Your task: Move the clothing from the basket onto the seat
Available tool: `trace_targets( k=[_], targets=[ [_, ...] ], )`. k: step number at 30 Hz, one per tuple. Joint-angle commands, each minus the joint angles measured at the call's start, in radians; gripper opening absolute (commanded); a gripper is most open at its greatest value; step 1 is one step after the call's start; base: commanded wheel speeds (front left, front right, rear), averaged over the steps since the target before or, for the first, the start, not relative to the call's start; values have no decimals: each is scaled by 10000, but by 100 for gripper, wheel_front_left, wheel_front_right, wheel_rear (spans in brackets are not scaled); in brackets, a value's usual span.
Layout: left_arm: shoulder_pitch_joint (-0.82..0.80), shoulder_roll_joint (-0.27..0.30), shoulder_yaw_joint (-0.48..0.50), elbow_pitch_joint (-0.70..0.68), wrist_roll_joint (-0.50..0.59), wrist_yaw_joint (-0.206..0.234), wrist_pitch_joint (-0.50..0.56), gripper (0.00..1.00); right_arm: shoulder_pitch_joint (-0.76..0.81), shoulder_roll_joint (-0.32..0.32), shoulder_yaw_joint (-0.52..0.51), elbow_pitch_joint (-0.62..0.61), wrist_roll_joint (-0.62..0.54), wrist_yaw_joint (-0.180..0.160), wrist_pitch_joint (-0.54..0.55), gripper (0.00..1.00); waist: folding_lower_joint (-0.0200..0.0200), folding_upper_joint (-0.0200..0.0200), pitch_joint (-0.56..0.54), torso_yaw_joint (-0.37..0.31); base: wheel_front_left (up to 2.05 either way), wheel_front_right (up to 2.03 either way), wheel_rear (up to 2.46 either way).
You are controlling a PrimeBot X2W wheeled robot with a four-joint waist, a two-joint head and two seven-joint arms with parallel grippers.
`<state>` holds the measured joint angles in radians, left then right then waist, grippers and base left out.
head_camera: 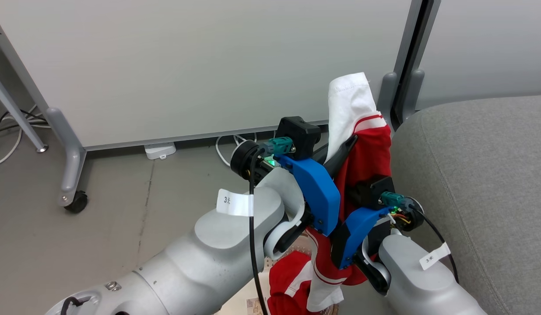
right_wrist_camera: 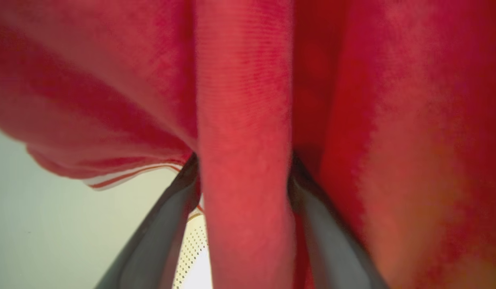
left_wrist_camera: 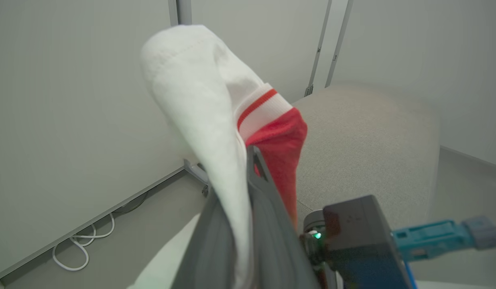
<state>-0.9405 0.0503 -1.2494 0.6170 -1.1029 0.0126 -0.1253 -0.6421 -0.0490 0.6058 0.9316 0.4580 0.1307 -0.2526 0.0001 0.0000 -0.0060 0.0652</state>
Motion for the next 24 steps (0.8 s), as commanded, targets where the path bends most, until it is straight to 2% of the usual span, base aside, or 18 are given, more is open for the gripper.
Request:
trace_targets(
  k=[1, 24],
  targets=[
    [-137, 3, -47, 3, -67, 49, -72, 0, -167, -25, 64, 19, 88, 1, -77, 0, -1, 0, -3, 2, 0, 0, 0],
    [-270, 5, -217, 726, -167, -37, -371, 0, 148, -23, 157, -253, 313, 1, -139, 0, -1, 0, -30, -226, 0, 0, 0]
  ],
)
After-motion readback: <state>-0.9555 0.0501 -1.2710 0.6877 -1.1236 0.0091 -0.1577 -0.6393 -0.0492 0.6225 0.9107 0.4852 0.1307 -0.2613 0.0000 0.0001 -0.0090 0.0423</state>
